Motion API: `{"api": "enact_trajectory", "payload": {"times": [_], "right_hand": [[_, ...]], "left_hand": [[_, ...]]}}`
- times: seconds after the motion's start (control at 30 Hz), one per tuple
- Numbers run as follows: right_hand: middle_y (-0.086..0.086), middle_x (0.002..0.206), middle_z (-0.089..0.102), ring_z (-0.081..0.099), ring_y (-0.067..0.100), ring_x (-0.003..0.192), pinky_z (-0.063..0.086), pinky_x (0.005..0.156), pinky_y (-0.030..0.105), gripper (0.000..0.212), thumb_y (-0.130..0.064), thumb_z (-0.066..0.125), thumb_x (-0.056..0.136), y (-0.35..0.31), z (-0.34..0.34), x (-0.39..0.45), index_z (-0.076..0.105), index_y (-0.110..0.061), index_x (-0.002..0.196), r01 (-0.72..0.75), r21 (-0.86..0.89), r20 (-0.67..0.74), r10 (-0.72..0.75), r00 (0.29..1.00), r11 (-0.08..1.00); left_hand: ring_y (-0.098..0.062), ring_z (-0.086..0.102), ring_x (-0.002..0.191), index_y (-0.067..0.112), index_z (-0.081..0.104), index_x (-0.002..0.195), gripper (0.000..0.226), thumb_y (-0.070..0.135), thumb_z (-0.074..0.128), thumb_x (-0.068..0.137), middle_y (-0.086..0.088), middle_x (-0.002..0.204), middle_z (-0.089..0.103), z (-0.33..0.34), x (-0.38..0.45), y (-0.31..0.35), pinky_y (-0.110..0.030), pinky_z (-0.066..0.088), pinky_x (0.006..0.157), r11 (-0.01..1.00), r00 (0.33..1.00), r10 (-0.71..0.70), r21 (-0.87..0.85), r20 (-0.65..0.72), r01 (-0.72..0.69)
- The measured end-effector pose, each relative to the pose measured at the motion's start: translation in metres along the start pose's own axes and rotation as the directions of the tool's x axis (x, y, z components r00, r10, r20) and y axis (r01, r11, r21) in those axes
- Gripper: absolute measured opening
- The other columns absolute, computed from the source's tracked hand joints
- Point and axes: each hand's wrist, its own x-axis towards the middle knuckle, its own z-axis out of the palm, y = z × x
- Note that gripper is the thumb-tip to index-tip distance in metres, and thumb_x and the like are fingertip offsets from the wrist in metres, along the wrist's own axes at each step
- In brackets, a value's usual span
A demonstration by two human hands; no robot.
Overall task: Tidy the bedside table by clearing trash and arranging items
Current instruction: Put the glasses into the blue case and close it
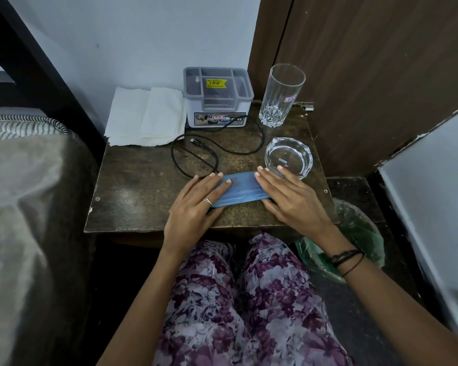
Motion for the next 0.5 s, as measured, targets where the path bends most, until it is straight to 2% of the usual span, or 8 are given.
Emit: {"api": "enact_trajectory", "payload": {"times": [0.17,0.3,0.33,0.4,0.43,0.47,0.5], "right_hand": [[0.015,0.132,0.057,0.056,0.021,0.121,0.025,0.115,0.035,0.044,-0.017,0.058,0.09,-0.001,0.004,-0.001,0.051,0.002,0.129,0.01,-0.001,-0.041,-0.01,0.999,1.0],[0.011,0.134,0.055,0.054,0.019,0.123,0.031,0.111,0.039,0.045,-0.018,0.057,0.091,-0.002,-0.004,0.001,0.048,-0.002,0.132,-0.029,0.029,-0.027,0.03,0.999,0.999],[0.01,0.135,0.054,0.053,0.019,0.124,0.032,0.11,0.041,0.046,-0.021,0.058,0.091,-0.003,-0.007,0.004,0.048,-0.005,0.133,-0.073,0.053,-0.031,0.075,0.997,0.996],[0.009,0.14,0.049,0.049,0.02,0.126,0.034,0.11,0.043,0.054,-0.033,0.062,0.087,-0.009,-0.018,0.019,0.048,-0.011,0.134,-0.251,0.177,-0.013,0.257,0.966,0.952],[0.007,0.145,0.044,0.046,0.019,0.128,0.035,0.109,0.041,0.058,-0.042,0.061,0.084,-0.015,-0.025,0.031,0.047,-0.017,0.135,-0.375,0.298,0.033,0.383,0.923,0.878],[0.003,0.149,0.037,0.041,0.016,0.131,0.034,0.108,0.037,0.061,-0.05,0.059,0.082,-0.023,-0.033,0.045,0.046,-0.024,0.136,-0.508,0.453,0.132,0.508,0.851,0.732],[-0.002,0.152,0.031,0.036,0.011,0.134,0.032,0.108,0.034,0.063,-0.054,0.058,0.081,-0.033,-0.039,0.06,0.043,-0.032,0.137,-0.612,0.611,0.266,0.597,0.757,0.503]], "left_hand": [[-0.016,0.043,0.127,0.012,0.047,0.131,0.045,0.018,0.058,0.088,-0.011,0.133,0.055,0.0,-0.002,0.0,-0.033,0.03,0.112,0.999,1.0,0.029,0.03,0.0,-0.029],[-0.018,0.045,0.127,0.011,0.047,0.13,0.047,0.015,0.062,0.086,-0.012,0.132,0.055,-0.006,-0.001,0.006,-0.037,0.034,0.11,1.0,0.999,0.011,0.011,-0.037,-0.01],[-0.019,0.046,0.126,0.011,0.047,0.13,0.047,0.014,0.063,0.086,-0.013,0.132,0.056,-0.01,0.0,0.009,-0.038,0.036,0.109,1.0,0.998,0.002,0.019,-0.062,0.0],[-0.021,0.048,0.124,0.011,0.049,0.129,0.047,0.012,0.066,0.085,-0.013,0.129,0.057,-0.021,0.0,0.013,-0.039,0.038,0.107,0.998,0.989,-0.036,0.041,-0.142,0.042],[-0.022,0.048,0.123,0.01,0.049,0.128,0.047,0.012,0.067,0.084,-0.013,0.128,0.057,-0.028,0.0,0.014,-0.039,0.038,0.107,0.996,0.98,-0.058,0.053,-0.19,0.069],[-0.023,0.048,0.123,0.01,0.049,0.128,0.046,0.011,0.066,0.085,-0.012,0.128,0.057,-0.035,-0.001,0.014,-0.038,0.037,0.109,0.993,0.969,-0.076,0.066,-0.234,0.094],[-0.023,0.047,0.124,0.009,0.048,0.129,0.045,0.01,0.063,0.087,-0.011,0.129,0.055,-0.041,-0.002,0.013,-0.037,0.036,0.11,0.99,0.959,-0.088,0.082,-0.271,0.114]]}}
